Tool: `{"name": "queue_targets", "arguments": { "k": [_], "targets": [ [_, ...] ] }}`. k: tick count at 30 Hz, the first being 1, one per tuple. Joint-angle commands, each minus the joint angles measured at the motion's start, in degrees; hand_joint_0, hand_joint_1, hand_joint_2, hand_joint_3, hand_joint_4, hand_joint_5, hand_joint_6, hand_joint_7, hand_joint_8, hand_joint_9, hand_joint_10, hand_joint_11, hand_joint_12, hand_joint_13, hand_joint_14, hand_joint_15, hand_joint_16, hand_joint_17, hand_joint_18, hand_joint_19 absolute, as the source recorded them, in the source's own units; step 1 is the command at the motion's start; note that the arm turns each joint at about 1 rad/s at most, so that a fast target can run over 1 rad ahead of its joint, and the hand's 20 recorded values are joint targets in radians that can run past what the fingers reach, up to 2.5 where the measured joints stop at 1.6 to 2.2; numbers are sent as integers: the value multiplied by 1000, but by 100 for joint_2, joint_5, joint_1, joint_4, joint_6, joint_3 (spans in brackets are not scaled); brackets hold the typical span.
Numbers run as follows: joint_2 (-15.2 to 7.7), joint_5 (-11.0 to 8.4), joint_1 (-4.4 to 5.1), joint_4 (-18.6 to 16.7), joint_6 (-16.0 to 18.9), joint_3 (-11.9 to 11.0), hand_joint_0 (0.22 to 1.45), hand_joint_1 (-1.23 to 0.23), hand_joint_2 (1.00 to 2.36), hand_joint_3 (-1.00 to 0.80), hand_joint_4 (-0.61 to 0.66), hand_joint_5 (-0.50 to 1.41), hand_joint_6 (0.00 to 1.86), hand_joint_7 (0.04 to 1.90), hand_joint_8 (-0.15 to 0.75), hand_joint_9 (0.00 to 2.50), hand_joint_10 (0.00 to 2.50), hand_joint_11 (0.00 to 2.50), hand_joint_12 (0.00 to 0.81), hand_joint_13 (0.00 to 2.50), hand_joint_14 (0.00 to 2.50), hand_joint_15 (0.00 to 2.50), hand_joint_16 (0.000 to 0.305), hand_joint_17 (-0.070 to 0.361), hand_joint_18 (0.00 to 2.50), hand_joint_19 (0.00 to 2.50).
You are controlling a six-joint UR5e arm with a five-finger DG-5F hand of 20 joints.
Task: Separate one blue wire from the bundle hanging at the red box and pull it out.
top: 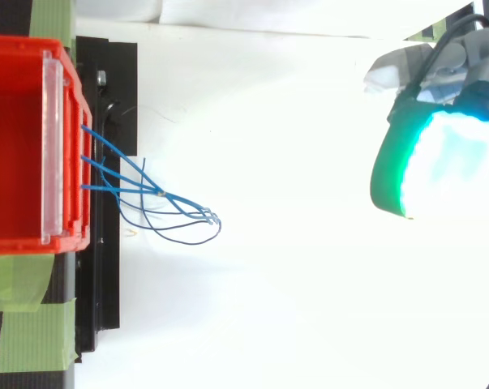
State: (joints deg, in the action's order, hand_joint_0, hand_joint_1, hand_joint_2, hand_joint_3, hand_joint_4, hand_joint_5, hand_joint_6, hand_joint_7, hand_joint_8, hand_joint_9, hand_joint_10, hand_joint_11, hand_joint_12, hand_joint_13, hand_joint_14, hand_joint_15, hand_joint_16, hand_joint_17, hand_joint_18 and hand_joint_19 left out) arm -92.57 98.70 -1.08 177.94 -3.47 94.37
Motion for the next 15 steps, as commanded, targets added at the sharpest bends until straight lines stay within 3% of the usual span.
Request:
{"name": "queue_targets", "arguments": {
  "k": [1, 15],
  "targets": [
    [19, 9, 20, 136, 5, -6, 525, -355, 1000, -500, 70, -300, 501, 648, 184, 0, 0, 0, 334, 0, 5, 163, 59, 133, 0, 294],
    [19, 18, 38, 250, 5, -6, 525, -363, 1000, -500, 84, -300, 501, 656, 191, 0, 0, 0, 333, 0, 5, 156, 59, 133, 0, 293]
  ]
}}
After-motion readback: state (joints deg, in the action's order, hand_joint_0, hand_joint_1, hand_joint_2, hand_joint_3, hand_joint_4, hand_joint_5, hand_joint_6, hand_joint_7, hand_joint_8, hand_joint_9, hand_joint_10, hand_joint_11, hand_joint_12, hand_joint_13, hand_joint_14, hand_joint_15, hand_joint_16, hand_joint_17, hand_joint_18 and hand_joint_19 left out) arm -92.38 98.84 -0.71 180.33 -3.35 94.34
